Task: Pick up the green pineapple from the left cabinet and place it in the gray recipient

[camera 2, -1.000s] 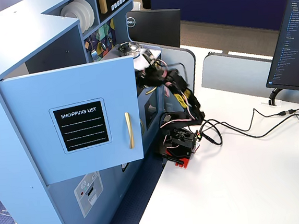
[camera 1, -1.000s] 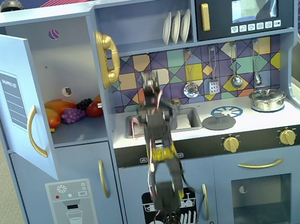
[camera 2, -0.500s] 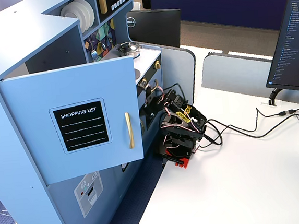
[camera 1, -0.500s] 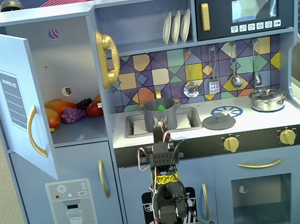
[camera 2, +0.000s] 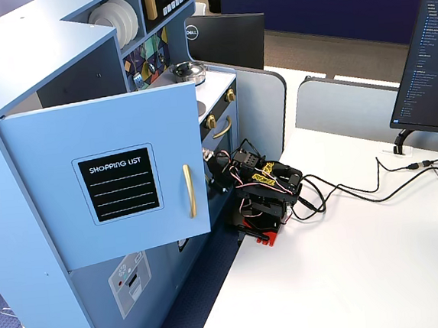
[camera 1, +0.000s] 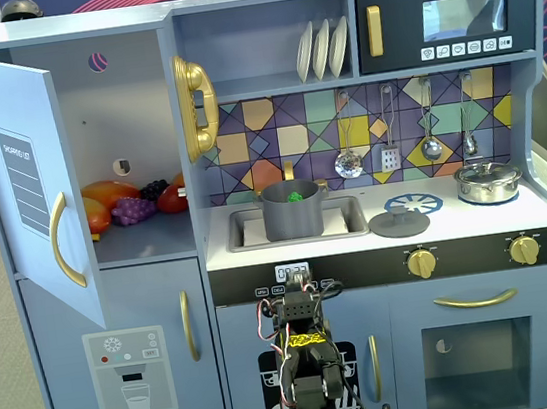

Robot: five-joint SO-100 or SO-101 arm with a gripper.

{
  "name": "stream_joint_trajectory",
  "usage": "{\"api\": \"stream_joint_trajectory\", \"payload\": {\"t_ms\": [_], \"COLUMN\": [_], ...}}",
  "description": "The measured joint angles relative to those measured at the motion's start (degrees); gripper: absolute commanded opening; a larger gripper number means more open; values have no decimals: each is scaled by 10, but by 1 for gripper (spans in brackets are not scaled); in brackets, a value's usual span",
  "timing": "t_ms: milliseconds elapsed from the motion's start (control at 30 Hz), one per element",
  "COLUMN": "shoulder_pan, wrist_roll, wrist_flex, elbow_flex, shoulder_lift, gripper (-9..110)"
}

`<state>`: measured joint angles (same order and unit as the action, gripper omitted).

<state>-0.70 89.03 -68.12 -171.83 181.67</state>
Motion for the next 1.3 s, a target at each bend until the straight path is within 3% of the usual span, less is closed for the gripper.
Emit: {"api": "stream_joint_trajectory", "payload": {"t_ms": [267, 1300], "shoulder_pan": [0, 0], "wrist_roll": [20, 4], "wrist_flex": [-91, -97], "elbow_flex": [-3, -1], "shoulder_lift": [4, 8], "gripper": [7, 8]}}
